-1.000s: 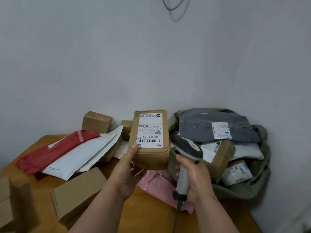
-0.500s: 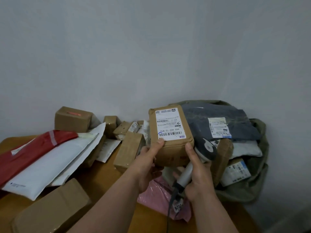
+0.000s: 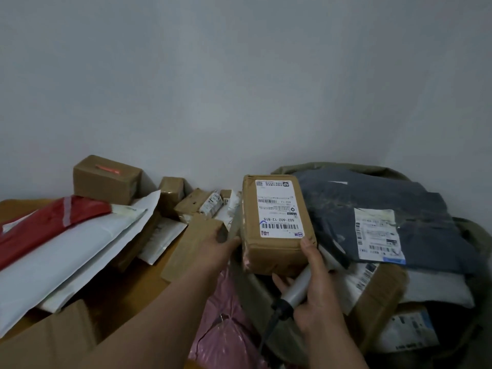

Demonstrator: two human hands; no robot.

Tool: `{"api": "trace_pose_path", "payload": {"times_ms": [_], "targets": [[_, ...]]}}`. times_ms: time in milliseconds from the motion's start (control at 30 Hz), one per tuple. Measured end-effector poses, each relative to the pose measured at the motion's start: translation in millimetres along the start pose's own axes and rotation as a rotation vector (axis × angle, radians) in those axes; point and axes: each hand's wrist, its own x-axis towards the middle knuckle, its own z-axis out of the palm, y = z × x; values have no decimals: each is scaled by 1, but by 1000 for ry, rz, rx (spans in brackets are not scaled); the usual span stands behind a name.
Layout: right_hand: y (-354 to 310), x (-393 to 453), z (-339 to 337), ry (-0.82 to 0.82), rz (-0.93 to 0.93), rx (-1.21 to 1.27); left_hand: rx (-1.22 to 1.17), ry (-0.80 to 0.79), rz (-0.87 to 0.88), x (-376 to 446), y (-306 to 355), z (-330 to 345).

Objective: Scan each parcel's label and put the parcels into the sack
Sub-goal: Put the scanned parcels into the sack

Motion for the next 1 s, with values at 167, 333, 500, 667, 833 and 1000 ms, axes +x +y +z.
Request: {"api": "trace_pose_path", "payload": {"times_ms": [167, 333, 500, 667, 833, 1000], "targets": [[-4, 22, -16, 74, -48, -60, -12, 32, -136, 48, -6, 19], [-8, 30, -22, 140, -164, -164, -196, 262, 20, 46, 22, 26], [-11, 33, -4, 172, -227, -159, -2, 282, 328, 10, 50, 40], [-14, 54, 8, 188, -247, -201, 174, 171, 392, -12, 63, 52], [2, 67, 13, 324, -312, -369, 30, 53, 317, -25, 54, 45], [7, 69, 23, 310, -276, -385, -67, 105, 490, -40, 66, 35]]}}
